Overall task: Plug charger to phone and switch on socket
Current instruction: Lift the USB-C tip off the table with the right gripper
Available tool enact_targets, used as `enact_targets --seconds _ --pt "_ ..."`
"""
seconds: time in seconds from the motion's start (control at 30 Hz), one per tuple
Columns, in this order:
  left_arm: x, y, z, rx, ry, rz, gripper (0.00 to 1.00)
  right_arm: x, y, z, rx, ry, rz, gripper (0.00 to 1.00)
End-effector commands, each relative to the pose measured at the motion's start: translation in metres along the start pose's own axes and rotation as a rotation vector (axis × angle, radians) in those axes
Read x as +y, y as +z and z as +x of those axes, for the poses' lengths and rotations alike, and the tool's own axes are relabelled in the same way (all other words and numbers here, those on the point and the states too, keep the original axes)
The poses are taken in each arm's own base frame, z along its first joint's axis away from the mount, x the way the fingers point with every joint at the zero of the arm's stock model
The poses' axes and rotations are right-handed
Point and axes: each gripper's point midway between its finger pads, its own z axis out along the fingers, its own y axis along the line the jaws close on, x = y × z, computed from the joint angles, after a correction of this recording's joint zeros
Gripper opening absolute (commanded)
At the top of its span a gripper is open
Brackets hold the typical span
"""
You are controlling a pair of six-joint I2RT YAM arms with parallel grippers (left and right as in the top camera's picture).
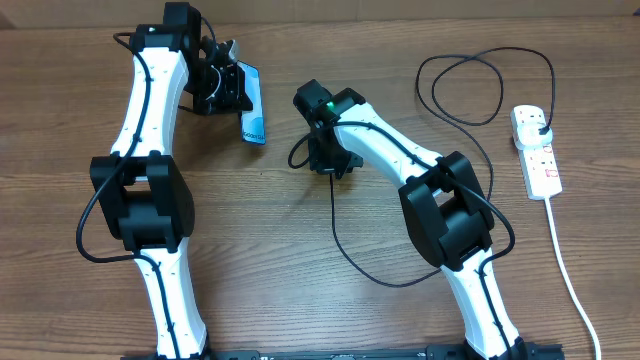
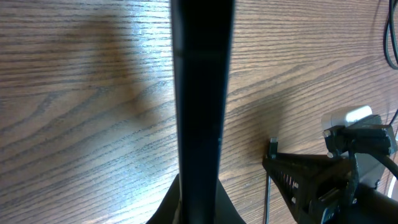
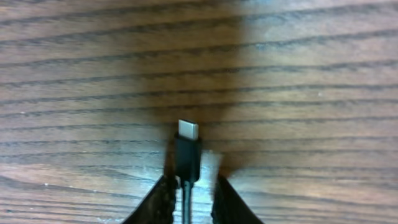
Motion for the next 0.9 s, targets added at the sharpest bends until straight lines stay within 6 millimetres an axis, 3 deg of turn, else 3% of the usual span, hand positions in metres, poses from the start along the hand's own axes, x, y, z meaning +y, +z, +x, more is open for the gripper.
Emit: enact_targets --seconds 0.0,0.23,0.37,0.87 --pt "-0.0189 -0.0305 -0.0092 -0.076 0.068 0.013 0.04 -0.0130 0.0184 0.0136 0.052 0.002 0.055 0.22" --pt "-0.0189 -0.0305 -0.0091 -0.076 0.068 0.013 0.04 -0.0082 0.0180 0.0209 0.089 0.011 0.024 0.21" --pt "-0.0189 -0.0305 -0.0092 -0.076 0.068 0.013 0.04 -0.0083 0.0180 0.0210 0.088 0.032 0.026 0.10" --pt "-0.0189 -0.0305 -0.0091 -0.076 0.068 0.013 0.04 -0.0098 0.0184 0.0165 0.068 0.031 0.036 0.09"
